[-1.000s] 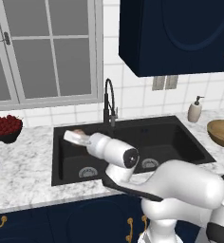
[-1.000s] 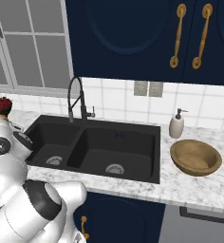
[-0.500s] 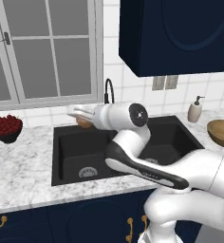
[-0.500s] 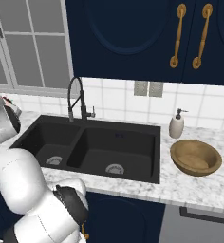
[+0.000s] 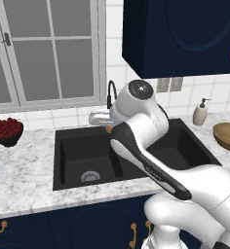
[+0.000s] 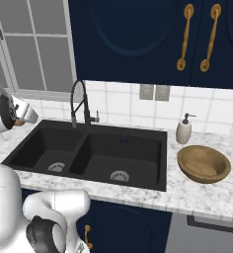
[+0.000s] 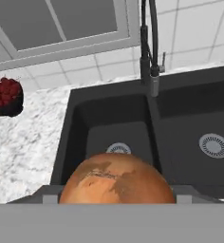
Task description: Pick the onion from the sink and place it in the bowl. Then pick the bowl and place it in the microwave. Then close the microwave door and press the start button.
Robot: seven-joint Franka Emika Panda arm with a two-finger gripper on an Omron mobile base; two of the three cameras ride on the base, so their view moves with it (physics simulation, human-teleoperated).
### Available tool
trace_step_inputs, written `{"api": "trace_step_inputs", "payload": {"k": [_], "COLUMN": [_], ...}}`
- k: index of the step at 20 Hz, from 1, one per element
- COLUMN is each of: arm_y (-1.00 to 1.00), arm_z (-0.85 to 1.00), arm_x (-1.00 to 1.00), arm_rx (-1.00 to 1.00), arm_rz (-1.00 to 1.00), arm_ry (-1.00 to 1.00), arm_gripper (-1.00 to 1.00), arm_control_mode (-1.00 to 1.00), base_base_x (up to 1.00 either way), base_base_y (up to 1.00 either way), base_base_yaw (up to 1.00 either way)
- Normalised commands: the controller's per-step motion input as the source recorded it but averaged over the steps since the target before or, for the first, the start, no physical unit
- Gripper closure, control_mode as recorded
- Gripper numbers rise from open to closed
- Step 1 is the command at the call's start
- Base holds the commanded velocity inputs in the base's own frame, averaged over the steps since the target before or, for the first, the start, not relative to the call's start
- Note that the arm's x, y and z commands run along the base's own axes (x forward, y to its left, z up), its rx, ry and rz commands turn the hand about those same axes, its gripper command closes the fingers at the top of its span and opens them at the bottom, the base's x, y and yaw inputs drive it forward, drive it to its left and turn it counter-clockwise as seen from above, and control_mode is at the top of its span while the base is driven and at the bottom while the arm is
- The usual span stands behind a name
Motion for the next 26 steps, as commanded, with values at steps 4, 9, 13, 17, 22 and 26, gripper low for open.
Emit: {"api": "trace_step_inputs", "payload": {"k": [4, 9, 13, 17, 22, 26], "arm_y": [-1.0, -1.0, -1.0, -1.0, -1.0, -1.0], "arm_z": [-0.16, -0.1, -0.03, -0.11, -0.02, -0.26], "arm_x": [-0.15, -0.06, -0.1, 0.0, 0.0, 0.0], "arm_rx": [-0.23, -0.1, -0.05, -0.01, -0.01, -0.02], "arm_rz": [-0.11, -0.03, 0.0, 0.0, 0.0, -0.01], "arm_ry": [0.07, 0.02, 0.01, 0.04, 0.02, 0.03], "arm_gripper": [1.0, 1.0, 1.0, 1.0, 1.0, 1.0], "arm_control_mode": [-1.0, -1.0, -1.0, -1.0, -1.0, -1.0], "base_base_x": [0.0, 0.0, 0.0, 0.0, 0.0, 0.0], "base_base_y": [0.0, 0.0, 0.0, 0.0, 0.0, 0.0], "base_base_yaw": [0.0, 0.0, 0.0, 0.0, 0.0, 0.0]}}
